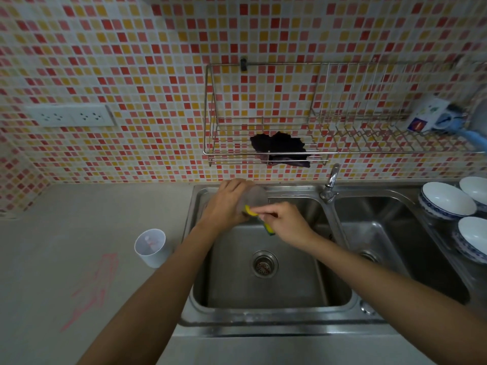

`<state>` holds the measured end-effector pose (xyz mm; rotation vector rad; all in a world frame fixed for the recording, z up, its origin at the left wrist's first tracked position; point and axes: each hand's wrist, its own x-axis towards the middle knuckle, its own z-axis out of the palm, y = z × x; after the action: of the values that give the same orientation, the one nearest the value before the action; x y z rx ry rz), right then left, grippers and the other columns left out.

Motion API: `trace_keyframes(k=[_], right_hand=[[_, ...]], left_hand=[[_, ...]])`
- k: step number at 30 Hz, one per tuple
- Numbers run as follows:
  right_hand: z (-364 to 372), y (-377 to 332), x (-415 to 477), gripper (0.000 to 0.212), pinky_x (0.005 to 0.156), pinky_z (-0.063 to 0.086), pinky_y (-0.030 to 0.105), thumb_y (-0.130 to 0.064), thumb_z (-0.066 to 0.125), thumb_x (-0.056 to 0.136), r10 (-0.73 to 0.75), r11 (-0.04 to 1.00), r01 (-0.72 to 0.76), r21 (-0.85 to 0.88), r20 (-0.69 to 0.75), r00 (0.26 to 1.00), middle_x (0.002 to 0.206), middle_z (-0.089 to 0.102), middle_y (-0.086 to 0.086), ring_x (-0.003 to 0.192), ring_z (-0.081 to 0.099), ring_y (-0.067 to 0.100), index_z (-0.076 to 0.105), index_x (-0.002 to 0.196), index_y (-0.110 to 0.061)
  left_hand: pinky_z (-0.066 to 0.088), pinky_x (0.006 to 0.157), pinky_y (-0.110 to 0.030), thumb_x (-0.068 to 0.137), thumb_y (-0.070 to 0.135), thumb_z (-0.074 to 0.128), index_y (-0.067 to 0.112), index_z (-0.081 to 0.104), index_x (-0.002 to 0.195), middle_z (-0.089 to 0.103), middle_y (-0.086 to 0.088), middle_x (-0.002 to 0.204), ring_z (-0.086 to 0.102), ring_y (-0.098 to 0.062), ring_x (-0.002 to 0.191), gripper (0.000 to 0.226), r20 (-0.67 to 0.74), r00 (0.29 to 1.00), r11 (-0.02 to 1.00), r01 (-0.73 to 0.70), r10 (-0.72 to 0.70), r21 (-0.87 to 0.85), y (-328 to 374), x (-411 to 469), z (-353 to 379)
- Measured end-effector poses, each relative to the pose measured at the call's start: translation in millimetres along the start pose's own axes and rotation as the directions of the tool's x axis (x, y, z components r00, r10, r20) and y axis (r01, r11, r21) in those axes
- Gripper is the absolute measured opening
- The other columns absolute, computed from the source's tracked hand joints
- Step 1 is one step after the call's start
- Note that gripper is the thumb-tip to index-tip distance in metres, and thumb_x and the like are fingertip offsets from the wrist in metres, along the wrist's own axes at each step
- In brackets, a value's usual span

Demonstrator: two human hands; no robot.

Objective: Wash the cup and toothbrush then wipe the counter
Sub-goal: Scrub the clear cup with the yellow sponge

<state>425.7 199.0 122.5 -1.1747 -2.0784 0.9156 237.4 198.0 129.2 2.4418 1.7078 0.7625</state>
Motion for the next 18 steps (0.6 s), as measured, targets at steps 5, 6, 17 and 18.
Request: trace_keyframes(k=[5, 6, 17, 18], right_hand=[[-17.0, 3.9, 11.5, 0.027, 0.072, 0.046, 0.027, -0.007, 0.067, 0.084, -0.389, 0.722, 0.442, -0.533, 0.215, 0.896, 0.102, 0.073, -0.001, 0.081, 0.056, 0.02, 0.072, 0.11, -0.014], [-18.8, 8.3, 15.6, 0.026, 0.069, 0.049, 0.031, -0.007, 0.069, 0.083, -0.419, 0.643, 0.483, -0.594, 0.255, 0.872, 0.102, 0.073, 0.001, 0.08, 0.055, 0.022, 0.073, 0.108, -0.014], [-19.4, -0.2, 13.3, 0.026, 0.089, 0.045, 0.035, -0.015, 0.061, 0.091, -0.271, 0.71, 0.387, -0.588, 0.279, 0.921, 0.106, 0.065, 0.001, 0.103, 0.053, 0.021, 0.069, 0.115, -0.019], [-20.2, 1.7, 13.9, 0.028, 0.087, 0.046, 0.036, -0.013, 0.062, 0.089, -0.293, 0.624, 0.4, -0.671, 0.274, 0.916, 0.106, 0.065, 0.001, 0.104, 0.052, 0.023, 0.069, 0.115, -0.019]], left_hand=[[0.042, 0.099, -0.035, 0.068, 0.032, 0.082, 0.016, 0.047, 0.135, 0.05, -0.003, 0.132, 0.043, -0.022, 0.121, 0.077, 0.066, 0.998, 1.0, -0.01, 0.01, 0.011, 0.5, -2.7, 1.6], [0.04, 0.099, -0.033, 0.068, 0.031, 0.081, 0.015, 0.046, 0.136, 0.05, -0.003, 0.133, 0.042, -0.022, 0.121, 0.078, 0.075, 0.997, 1.0, -0.021, 0.019, 0.019, 1.9, -1.8, 1.4], [0.04, 0.097, -0.028, 0.065, 0.031, 0.083, 0.016, 0.05, 0.132, 0.053, -0.002, 0.13, 0.046, -0.022, 0.119, 0.076, 0.055, 0.997, 0.999, -0.043, 0.044, -0.024, -2.3, -5.8, 7.5], [0.038, 0.097, -0.028, 0.065, 0.029, 0.083, 0.015, 0.049, 0.133, 0.053, -0.003, 0.13, 0.046, -0.023, 0.119, 0.077, 0.056, 0.997, 0.999, -0.041, 0.043, -0.033, -1.8, -5.2, 6.2]])
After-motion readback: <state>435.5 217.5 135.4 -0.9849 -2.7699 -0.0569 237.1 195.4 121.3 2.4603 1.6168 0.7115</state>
